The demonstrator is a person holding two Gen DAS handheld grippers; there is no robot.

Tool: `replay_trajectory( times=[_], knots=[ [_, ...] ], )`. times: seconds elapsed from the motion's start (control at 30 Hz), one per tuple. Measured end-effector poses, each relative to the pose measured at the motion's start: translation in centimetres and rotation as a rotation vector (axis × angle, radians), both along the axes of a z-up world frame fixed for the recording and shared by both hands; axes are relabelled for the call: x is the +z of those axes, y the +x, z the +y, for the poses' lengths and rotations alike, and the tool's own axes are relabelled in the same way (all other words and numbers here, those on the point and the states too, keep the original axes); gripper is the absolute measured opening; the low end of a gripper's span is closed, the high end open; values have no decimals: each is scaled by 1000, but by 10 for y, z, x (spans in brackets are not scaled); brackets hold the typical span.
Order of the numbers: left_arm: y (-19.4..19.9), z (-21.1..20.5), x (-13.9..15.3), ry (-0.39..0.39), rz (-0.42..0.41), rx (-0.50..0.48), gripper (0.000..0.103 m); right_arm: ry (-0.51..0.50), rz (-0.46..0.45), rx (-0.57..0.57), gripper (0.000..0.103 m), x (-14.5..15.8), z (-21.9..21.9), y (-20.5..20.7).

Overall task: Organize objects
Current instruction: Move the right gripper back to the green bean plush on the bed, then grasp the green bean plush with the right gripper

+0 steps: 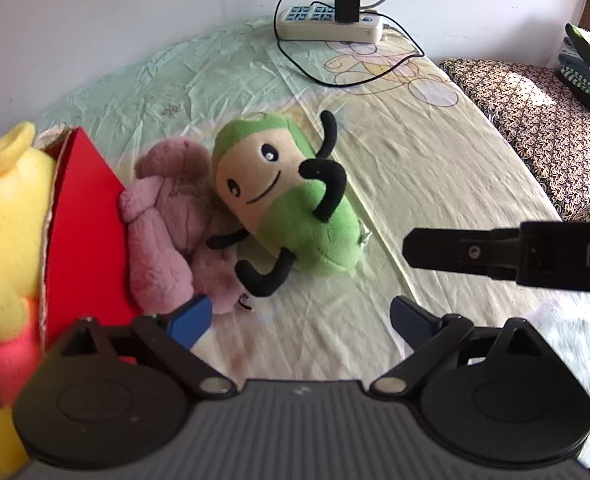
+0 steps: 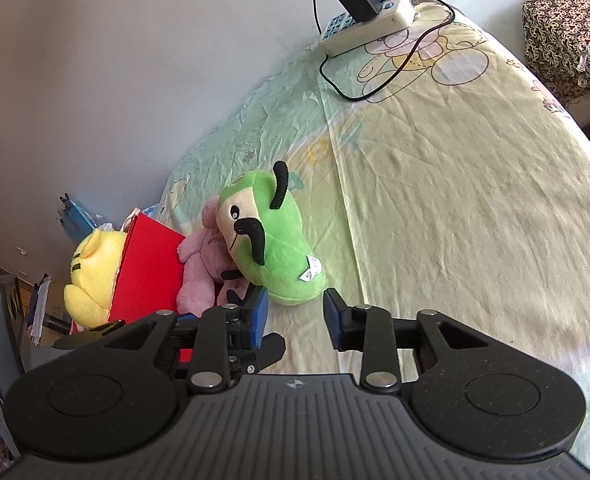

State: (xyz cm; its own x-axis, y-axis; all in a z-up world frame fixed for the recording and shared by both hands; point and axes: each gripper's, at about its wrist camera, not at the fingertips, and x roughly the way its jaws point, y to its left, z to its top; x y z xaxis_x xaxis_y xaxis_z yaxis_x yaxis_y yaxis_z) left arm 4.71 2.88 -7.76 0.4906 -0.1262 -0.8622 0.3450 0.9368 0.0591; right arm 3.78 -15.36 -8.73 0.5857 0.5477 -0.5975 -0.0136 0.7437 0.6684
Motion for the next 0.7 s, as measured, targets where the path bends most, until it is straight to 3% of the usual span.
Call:
replay_trajectory(
  times=[0.23,0.7],
  knots=[
    [6,5,-8,-51,-52,-33,100,-26,-23,56,41,2,9,21],
    [41,-11,-23,-61,-25,-47,100,12,9,128,51,-13,15,76]
  ],
)
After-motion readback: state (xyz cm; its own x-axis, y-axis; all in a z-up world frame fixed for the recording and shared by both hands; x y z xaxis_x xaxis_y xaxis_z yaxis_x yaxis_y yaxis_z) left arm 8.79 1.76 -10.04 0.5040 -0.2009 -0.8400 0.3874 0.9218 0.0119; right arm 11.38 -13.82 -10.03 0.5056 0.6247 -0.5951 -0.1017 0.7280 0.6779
